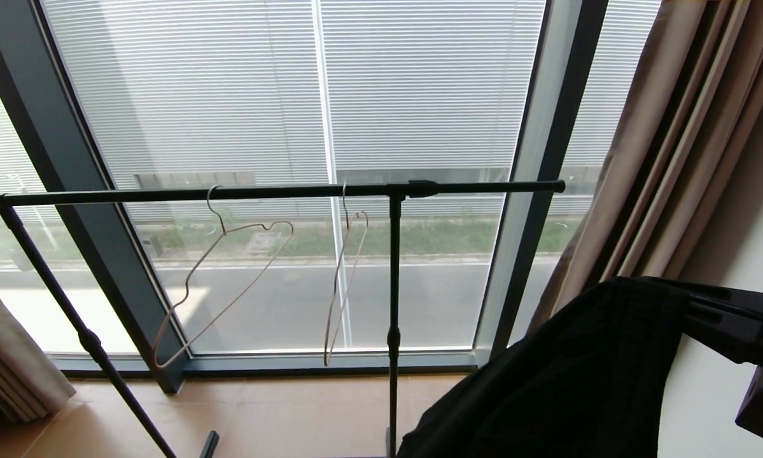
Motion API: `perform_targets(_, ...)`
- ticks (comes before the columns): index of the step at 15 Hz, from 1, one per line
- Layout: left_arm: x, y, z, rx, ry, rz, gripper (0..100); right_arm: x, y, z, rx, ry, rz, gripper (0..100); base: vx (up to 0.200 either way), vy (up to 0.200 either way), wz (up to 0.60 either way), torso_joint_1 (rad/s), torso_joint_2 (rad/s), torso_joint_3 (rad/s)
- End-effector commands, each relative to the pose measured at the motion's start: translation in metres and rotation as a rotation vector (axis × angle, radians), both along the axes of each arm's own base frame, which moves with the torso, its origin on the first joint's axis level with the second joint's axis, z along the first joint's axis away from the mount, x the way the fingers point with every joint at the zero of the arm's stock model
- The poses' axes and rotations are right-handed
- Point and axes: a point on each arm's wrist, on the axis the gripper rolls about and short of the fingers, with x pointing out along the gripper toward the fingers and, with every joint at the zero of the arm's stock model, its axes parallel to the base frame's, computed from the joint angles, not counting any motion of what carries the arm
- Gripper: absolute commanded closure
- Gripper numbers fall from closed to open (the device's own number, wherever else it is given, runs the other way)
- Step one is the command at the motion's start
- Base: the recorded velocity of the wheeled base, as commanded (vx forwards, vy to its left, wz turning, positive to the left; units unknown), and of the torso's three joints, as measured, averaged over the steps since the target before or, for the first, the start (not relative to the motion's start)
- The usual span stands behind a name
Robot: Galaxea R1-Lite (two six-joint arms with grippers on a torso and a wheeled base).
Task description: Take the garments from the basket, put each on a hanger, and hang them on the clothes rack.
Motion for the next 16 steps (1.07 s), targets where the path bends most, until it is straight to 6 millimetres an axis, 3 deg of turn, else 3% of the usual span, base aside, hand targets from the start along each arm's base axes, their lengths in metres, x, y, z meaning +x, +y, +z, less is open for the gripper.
perform_targets(1, 0.0000, 0.0000, -0.0001, 0.000, 0.000, 0.000, 0, 0.0003, 0.0003, -0.0004, -0.001, 0.002, 0.000, 100, 0.000, 0.200, 0.00, -0.007, 0.01, 0.007)
perform_targets(16, 0.0000, 0.0000, -0.0001, -0.002, 0.000, 0.000, 0, -0.0005, -0.0004, -0.0002, -0.001, -0.001, 0.000, 100, 0.000, 0.200, 0.00, 0.004, 0.00, 0.001)
